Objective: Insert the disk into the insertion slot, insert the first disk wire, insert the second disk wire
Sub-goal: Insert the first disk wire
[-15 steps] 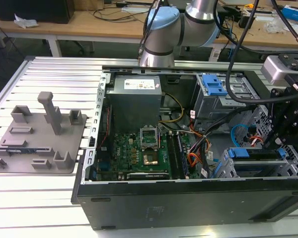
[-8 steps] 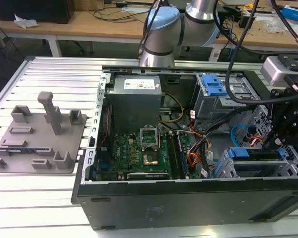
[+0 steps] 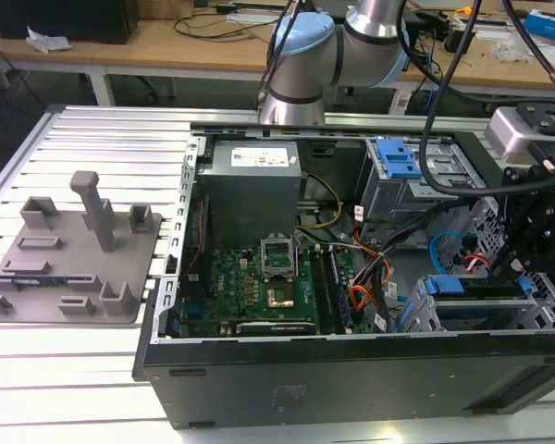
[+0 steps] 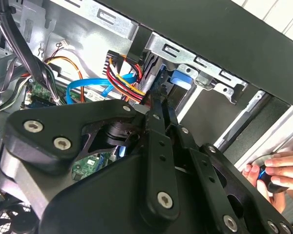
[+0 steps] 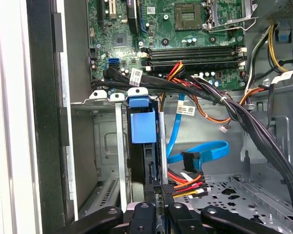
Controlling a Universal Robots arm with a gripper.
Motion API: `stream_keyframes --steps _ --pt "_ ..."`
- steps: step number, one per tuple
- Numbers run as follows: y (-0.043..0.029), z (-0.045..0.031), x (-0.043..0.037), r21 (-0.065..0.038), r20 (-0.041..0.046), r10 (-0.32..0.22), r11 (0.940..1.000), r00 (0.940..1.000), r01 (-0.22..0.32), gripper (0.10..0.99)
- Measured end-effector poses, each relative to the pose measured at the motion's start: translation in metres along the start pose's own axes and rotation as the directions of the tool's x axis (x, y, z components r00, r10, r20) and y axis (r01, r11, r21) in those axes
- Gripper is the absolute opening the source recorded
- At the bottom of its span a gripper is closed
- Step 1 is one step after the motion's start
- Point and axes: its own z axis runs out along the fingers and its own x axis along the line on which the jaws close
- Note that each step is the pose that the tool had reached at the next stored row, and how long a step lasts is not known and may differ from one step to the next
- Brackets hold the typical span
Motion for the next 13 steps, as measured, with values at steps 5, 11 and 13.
stream_keyframes --steps 5,11,13 --pt "0.0002 0.0007 0.0000 0.000 0.0000 0.000 1.0000 1.0000 0.000 0.165" --pt "0.0002 0.0027 0.0000 0.000 -0.0001 0.000 1.0000 1.0000 0.000 0.165" --pt "0.0002 0.0029 0.0000 0.000 -0.0001 0.000 1.0000 1.0000 0.000 0.165"
